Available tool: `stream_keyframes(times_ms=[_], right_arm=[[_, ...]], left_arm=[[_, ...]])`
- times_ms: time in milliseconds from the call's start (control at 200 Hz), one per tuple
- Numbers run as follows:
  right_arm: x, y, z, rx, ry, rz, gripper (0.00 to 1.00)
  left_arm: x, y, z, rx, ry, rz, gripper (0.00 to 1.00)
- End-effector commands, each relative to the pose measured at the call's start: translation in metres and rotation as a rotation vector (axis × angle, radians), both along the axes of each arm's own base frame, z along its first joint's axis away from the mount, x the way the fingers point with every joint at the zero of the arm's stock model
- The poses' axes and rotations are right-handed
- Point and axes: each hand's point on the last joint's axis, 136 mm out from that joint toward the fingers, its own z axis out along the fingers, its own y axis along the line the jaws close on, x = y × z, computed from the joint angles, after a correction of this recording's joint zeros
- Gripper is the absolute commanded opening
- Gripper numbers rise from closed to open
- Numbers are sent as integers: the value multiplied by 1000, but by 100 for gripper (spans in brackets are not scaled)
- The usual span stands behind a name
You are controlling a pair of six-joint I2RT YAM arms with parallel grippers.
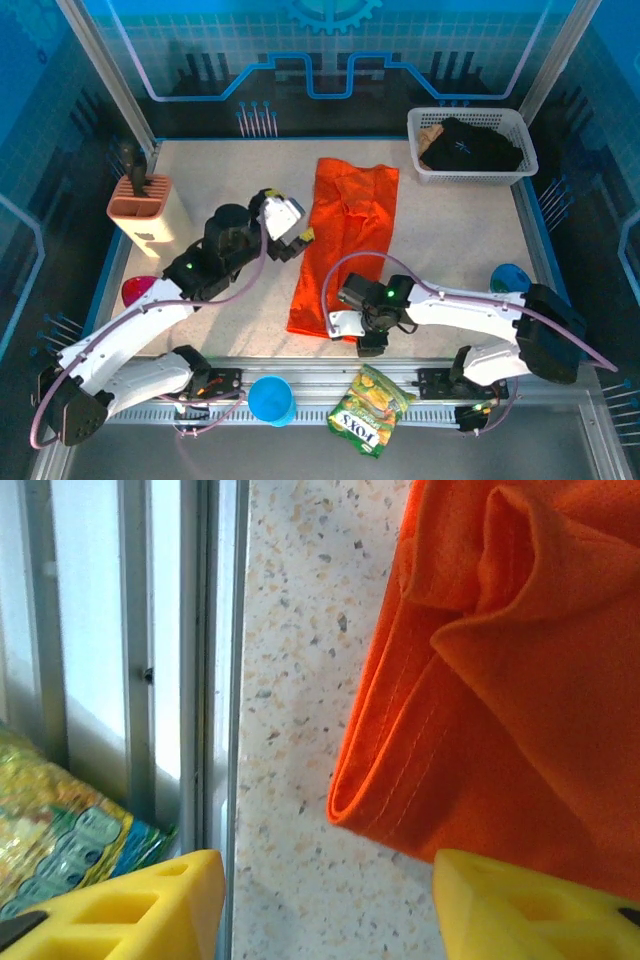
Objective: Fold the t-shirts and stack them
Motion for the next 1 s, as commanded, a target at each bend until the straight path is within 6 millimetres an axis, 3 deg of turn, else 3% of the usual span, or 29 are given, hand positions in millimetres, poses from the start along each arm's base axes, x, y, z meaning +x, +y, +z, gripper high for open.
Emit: stream_keyframes(times_ms=[0, 115, 300, 440, 566, 666, 846, 996], right_arm=[[4, 7, -11, -9, -10, 5, 58], [6, 10, -22, -17, -5, -2, 58], [16, 13, -41, -29, -18, -36, 56], [26, 6, -53, -40, -28, -89, 48], [33, 4, -54, -39, -50, -94, 36], [40, 1, -52, -39, -66, -105, 28], [48, -6, -49, -40, -87, -128, 17], [48, -8, -49, -45, -88, -137, 7]], left_arm=[[-15, -9, -10, 311, -105, -232, 86], [-43, 7, -51, 568, 24, -384, 80], [-71, 32, -80, 747, 101, -472, 80], [-108, 47, -116, 873, 198, -579, 78], [-147, 40, -157, 948, 234, -741, 77], [-166, 29, -182, 964, 239, -835, 75], [-171, 3, -203, 893, 221, -909, 70], [-172, -15, -212, 811, 221, -932, 58]])
